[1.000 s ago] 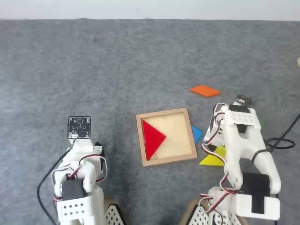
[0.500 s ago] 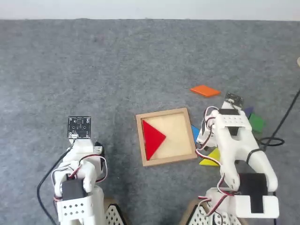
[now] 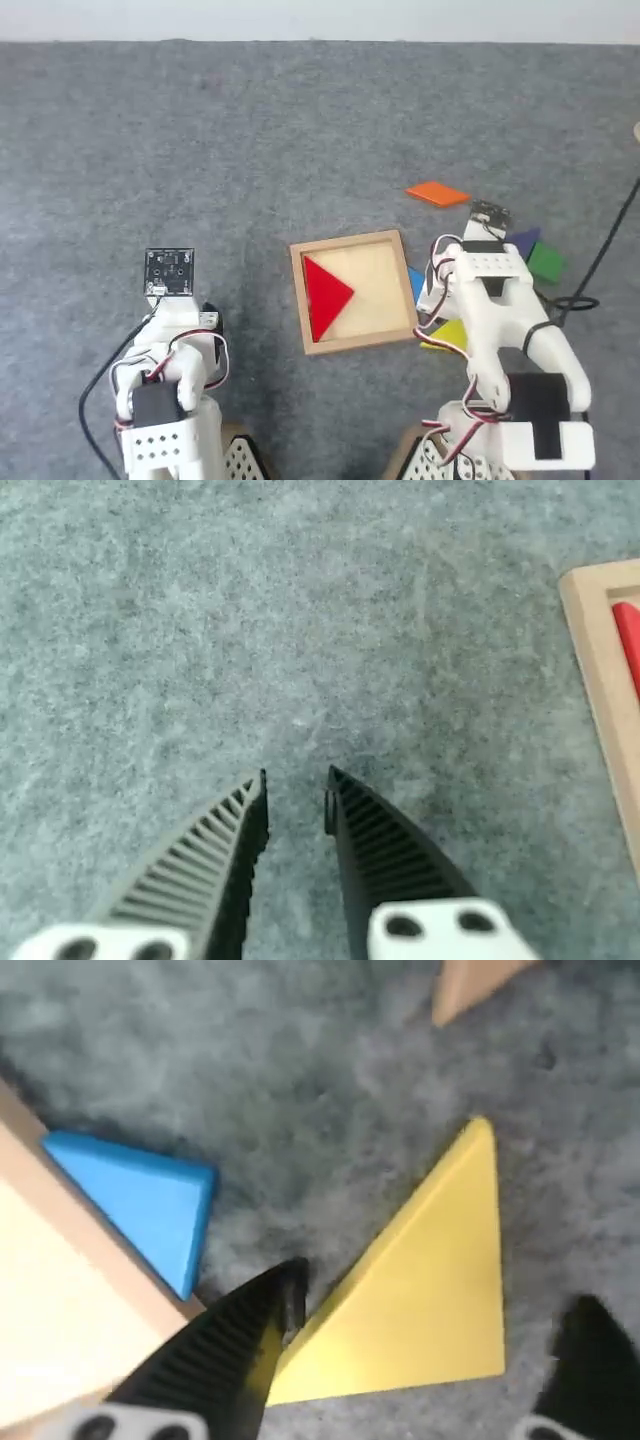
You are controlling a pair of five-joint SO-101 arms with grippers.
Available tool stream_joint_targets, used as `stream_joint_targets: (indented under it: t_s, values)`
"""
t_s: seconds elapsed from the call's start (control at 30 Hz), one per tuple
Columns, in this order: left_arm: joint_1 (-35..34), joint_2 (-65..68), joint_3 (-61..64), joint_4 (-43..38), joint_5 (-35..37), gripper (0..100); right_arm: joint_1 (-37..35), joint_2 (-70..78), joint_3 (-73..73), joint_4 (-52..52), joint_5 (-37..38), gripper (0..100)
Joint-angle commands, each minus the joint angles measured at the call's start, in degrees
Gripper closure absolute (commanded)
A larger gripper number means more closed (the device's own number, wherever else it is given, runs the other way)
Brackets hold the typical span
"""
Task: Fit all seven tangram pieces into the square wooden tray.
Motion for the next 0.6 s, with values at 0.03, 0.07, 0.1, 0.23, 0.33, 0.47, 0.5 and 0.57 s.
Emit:
stream_joint_targets:
  t_s: [0.03, 0.07, 0.1, 0.23, 0.33, 0.47, 0.5, 0.57]
  values:
    - [-0.18, -1.14, -0.75, 0.18, -0.09, 91, -0.92, 0.13, 0.88, 2.95, -1.93, 55.4]
    - [-0.18, -1.14, -0.75, 0.18, -0.09, 91, -0.31, 0.13, 1.05, 3.03, -4.13, 56.8]
    - [-0.26, -1.14, -0.75, 0.18, -0.09, 91, 0.31, 0.22, 1.49, 3.12, -6.42, 58.7]
    - [-0.18, -1.14, -0.75, 0.18, -0.09, 91, 1.36, 0.22, 2.99, 3.03, -8.53, 65.4]
    - [-0.26, -1.14, -0.75, 0.18, -0.09, 91, 1.63, 0.22, 3.25, 3.12, -8.70, 67.5]
    - [-0.26, -1.14, -0.75, 0.18, -0.09, 91, 1.36, 0.22, 3.34, 2.68, -8.70, 67.3]
    - [-0.26, -1.14, -0.75, 0.18, -0.09, 91, 1.36, 0.22, 3.43, 2.59, -8.70, 67.3]
    - [-0.26, -1.14, -0.75, 0.18, -0.09, 91, 1.36, 0.22, 3.60, 2.77, -8.70, 67.6]
